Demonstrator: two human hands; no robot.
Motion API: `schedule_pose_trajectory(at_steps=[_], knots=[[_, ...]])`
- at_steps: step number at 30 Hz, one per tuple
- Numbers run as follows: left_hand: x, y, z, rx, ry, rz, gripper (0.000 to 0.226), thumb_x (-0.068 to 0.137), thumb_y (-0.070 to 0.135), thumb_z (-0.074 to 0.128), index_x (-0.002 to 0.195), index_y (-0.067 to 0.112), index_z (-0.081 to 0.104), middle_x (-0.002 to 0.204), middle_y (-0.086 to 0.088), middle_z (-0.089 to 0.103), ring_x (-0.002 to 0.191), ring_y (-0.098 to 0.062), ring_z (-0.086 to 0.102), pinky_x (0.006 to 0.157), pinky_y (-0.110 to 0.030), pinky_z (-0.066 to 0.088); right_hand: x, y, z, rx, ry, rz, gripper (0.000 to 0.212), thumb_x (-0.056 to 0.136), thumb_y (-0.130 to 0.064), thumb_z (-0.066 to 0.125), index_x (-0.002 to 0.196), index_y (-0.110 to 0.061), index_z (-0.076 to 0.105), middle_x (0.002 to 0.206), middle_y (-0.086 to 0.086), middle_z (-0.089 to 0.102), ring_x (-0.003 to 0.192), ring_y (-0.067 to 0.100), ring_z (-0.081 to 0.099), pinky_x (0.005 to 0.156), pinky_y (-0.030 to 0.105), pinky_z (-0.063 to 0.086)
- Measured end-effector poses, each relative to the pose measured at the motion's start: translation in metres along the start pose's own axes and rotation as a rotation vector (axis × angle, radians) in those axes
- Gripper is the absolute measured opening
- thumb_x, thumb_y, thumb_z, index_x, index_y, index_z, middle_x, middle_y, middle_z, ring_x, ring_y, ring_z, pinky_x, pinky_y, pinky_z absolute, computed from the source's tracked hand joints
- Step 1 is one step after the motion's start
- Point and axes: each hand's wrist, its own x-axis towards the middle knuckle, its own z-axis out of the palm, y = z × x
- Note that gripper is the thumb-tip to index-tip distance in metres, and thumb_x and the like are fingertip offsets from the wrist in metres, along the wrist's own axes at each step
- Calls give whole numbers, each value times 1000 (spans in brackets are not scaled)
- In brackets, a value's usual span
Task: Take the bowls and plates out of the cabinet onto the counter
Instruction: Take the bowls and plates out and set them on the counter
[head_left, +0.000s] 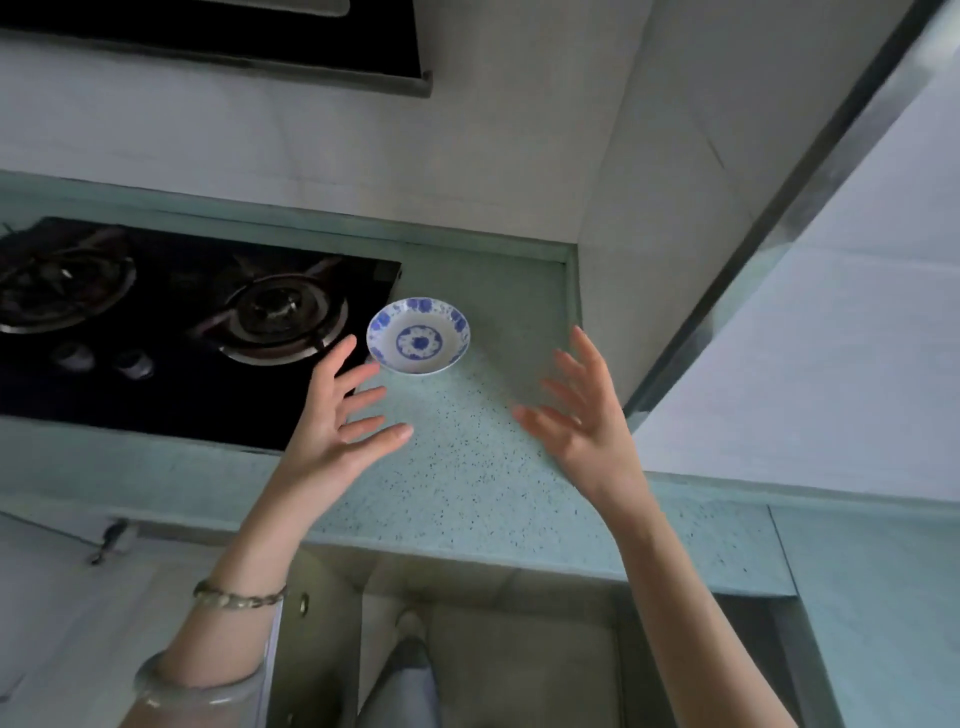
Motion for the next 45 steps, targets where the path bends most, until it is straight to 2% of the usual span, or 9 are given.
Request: schedule_pose_trajectory(at_steps=[7,12,20,24,26,31,34,40,45], knots=[[-97,3,28,-19,7,-2,84,70,23,77,140,38,32,136,8,51,121,-4,54,95,-29,49,-88,-2,-26,28,-36,29,85,79,-16,74,145,-36,25,138,-11,40,118,3,51,98,30,47],[-154,13,9,-21,121,5,82,73,18,75,142,35,33,137,9,51,123,-2,53,92,-21,50,-122,-15,-8,22,-107,19,82,79,-18,75,145,-34,28,140,-8,44,119,6,53,100,37,49],[-281,19,-83,-23,513,17,81,69,15,75,138,31,36,133,9,53,119,-5,56,92,-24,52,-170,-51,106,0,-442,-72,77,80,-10,74,142,-32,33,136,-3,48,118,10,54,97,41,50],[-381,11,-137,-73,768,51,71,77,-14,64,134,20,40,122,1,55,110,-15,56,79,-16,53,-220,-69,190,20,-645,-120,74,80,-8,73,140,-28,35,135,0,48,117,14,54,94,34,52],[-439,8,-165,-52,838,49,69,78,-6,66,135,25,42,126,1,56,113,-14,57,81,-19,53,-256,-78,235,32,-738,-128,75,80,-7,73,140,-30,35,136,-1,47,118,13,54,90,22,51],[-557,0,-225,-18,993,45,73,68,21,83,130,39,48,130,1,58,118,-14,58,86,-24,53,-338,-92,321,79,-867,-110,78,79,-6,74,142,-26,34,132,-11,49,118,7,53,96,31,49],[-609,-5,-253,9,1039,38,74,65,31,81,131,41,48,128,6,59,118,-13,58,85,-21,51,-376,-98,357,108,-881,-74,76,79,-6,74,141,-28,35,132,-11,50,113,0,53,88,21,50],[-673,-20,-296,28,1093,-18,79,63,44,83,133,42,46,130,6,58,121,-14,56,86,-20,52,-415,-106,411,90,-893,-43,76,80,-7,73,143,-26,34,136,-6,47,107,-2,52,73,4,48],[-685,-40,-329,13,1128,-37,80,62,46,85,132,42,47,129,9,59,120,-13,57,83,-18,52,-414,-104,454,68,-899,-57,76,80,-7,73,142,-27,35,136,-7,47,107,-2,52,71,2,47]])
